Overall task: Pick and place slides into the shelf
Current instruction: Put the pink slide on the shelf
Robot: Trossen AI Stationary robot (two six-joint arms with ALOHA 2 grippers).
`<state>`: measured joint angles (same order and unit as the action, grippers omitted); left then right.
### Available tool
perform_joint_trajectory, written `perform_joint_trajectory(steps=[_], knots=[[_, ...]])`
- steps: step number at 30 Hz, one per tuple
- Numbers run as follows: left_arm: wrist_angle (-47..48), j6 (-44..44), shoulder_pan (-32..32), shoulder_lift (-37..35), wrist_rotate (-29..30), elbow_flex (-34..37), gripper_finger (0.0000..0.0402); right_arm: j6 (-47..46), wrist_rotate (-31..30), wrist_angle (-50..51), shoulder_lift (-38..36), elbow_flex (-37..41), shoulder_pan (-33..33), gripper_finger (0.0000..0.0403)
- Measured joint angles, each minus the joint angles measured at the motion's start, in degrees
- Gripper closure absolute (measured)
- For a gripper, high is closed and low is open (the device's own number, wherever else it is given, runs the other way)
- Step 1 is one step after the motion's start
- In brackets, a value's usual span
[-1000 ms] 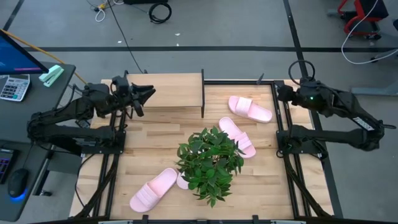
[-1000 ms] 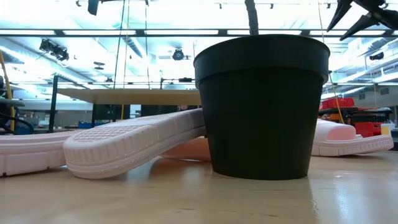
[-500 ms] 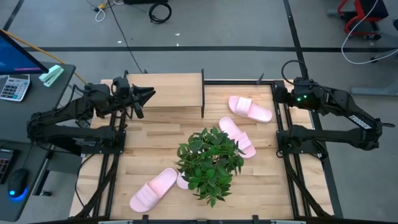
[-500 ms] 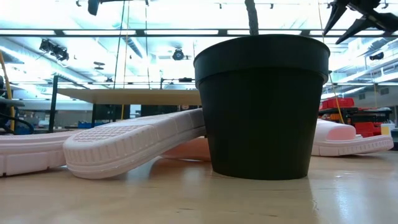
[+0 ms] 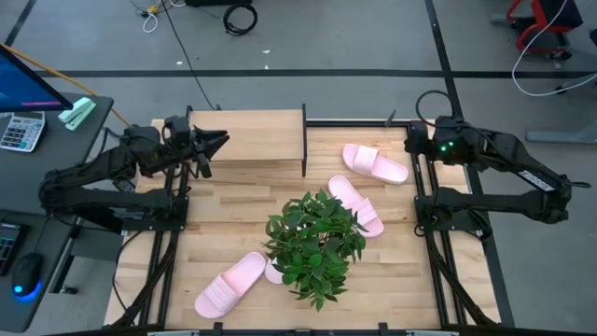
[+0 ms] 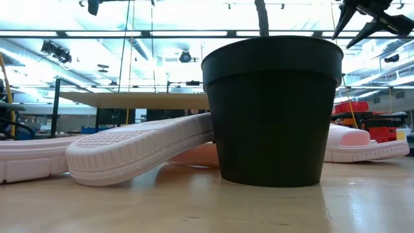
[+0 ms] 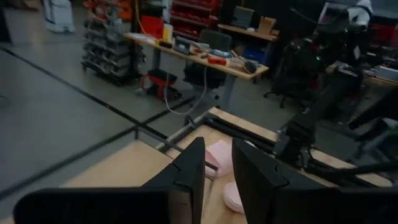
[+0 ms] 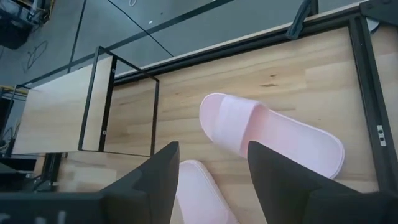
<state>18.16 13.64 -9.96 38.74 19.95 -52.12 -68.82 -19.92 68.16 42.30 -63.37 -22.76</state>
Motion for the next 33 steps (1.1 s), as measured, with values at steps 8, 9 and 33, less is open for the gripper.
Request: perform_joint_trajectory(steps=[8, 9, 33], knots=[[1.7, -1.5, 0.0, -2.5, 3.8, 0.0, 0.0301, 0.0, 1.9, 0.0, 2.5, 0.0, 0.0, 0.0205], [2.1, -1.5, 0.0, -2.9, 3.9, 0.0, 0.0300, 0.0, 2.6, 0.0, 3.0, 0.0, 0.0, 0.0206], [5.9, -0.9, 0.0, -7.3, 5.8, 0.0, 0.0305, 2.2, 8.3, 0.0, 8.8, 0.0, 0.0, 0.0206]])
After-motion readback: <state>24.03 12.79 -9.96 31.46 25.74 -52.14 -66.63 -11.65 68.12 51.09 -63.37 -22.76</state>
